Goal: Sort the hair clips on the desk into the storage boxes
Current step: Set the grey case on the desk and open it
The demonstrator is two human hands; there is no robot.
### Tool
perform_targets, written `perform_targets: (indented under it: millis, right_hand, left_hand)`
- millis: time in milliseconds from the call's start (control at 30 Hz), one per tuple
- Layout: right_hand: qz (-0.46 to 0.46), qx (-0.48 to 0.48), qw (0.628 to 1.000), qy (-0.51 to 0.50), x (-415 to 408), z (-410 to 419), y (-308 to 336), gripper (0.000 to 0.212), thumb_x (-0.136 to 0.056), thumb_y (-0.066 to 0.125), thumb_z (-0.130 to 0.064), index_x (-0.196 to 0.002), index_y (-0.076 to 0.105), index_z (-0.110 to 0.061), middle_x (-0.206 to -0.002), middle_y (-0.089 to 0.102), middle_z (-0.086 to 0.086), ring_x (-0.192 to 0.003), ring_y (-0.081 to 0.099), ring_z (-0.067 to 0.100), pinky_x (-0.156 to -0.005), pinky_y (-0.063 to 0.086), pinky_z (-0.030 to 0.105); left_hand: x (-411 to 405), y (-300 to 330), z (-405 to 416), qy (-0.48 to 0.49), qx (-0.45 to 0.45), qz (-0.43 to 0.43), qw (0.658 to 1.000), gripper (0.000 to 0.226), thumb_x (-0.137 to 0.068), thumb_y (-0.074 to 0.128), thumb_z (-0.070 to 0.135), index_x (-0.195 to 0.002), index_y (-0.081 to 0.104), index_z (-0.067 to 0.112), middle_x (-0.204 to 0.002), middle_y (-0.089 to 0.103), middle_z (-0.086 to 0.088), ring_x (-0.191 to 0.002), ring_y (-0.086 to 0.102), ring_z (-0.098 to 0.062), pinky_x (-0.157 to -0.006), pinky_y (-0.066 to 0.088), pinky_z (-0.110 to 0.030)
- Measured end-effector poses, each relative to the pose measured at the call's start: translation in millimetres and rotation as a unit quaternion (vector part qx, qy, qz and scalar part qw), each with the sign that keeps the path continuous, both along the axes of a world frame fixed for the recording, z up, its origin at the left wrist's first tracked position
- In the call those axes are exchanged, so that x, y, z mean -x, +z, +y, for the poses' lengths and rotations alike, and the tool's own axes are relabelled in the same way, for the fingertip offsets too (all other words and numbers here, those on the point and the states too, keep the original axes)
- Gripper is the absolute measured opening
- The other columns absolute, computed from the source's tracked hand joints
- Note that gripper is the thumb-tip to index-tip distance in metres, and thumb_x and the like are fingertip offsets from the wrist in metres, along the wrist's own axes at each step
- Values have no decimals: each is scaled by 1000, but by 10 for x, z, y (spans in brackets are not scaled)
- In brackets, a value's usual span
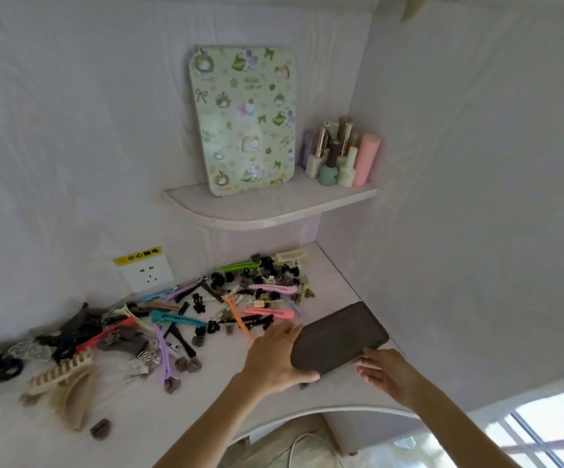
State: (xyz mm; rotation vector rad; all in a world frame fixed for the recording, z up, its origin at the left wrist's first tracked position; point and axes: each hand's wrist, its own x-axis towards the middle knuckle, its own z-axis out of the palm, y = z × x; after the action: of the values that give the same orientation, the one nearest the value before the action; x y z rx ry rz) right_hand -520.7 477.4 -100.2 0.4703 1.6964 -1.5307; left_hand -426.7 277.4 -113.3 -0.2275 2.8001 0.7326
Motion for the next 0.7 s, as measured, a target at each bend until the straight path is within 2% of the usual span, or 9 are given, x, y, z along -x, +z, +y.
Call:
perform_targets:
  millis: [67, 133, 267, 400, 500, 600, 700]
  right_hand:
    - [-23, 4, 1000, -19, -17, 21, -68, 6, -93, 49, -7, -94, 51, -1, -78, 63, 15, -74, 58, 27, -63, 44, 31]
    - [-37, 5, 999, -28, -41, 37, -104, 11, -92, 53, -12, -91, 54, -1, -78, 68, 16, -76, 60, 29, -65, 47, 32]
    - [-27, -33, 998, -38, -42, -13, -112, 26, -90, 58, -26, -95, 55, -1, -105, 64, 21, -89, 62, 33, -75, 50, 34]
    - [-24, -31, 996, -83, -67, -140, -133, 36, -92, 55, -19, -117, 51, 7, -113, 61, 25, -93, 61, 34, -81, 50, 37]
    - [-41, -2, 992, -120, -121, -196, -149, 35, -91, 56, -15, -116, 49, 8, -114, 58, 27, -100, 59, 39, -85, 49, 41]
    - [-56, 38, 985, -159, -139, -220, -151, 28, -90, 57, -11, -111, 47, 4, -122, 54, 29, -110, 56, 42, -84, 49, 41]
    - [-49, 14, 989, -138, -142, -212, -151, 33, -90, 59, -17, -113, 51, 5, -119, 59, 26, -98, 61, 37, -76, 52, 38]
  left_hand:
    - [-60, -74, -10, -29, 57, -8, 998, 92, -75, 57, 67, -147, 20, 23, -154, 19, 1, -140, 22, -21, -111, 28, -37]
    - [-99, -121, -25, -35, 74, 0, 997, 91, -77, 54, 67, -148, 17, 23, -155, 16, 2, -141, 20, -21, -111, 27, -36]
    - [-56, -117, 36, -87, 154, 35, 984, 85, -83, 52, 58, -149, 15, 20, -158, 7, -3, -145, 5, -23, -117, 13, -39]
    - [57, -72, 217, -144, 255, 24, 956, 85, -84, 61, 38, -149, 7, 25, -158, 10, -10, -144, 8, -36, -117, 7, -51]
    - [132, -32, 336, -153, 337, 8, 929, 84, -81, 66, 36, -146, 19, 11, -148, 28, -25, -135, 28, -42, -114, 11, -56]
    - [204, 7, 448, -218, 423, 2, 879, 78, -80, 66, 38, -140, 32, 0, -131, 49, -26, -121, 46, -40, -111, 23, -55]
    - [227, 29, 535, -265, 444, -6, 856, 71, -83, 65, 32, -138, 35, 0, -132, 47, -28, -117, 49, -42, -100, 40, -49]
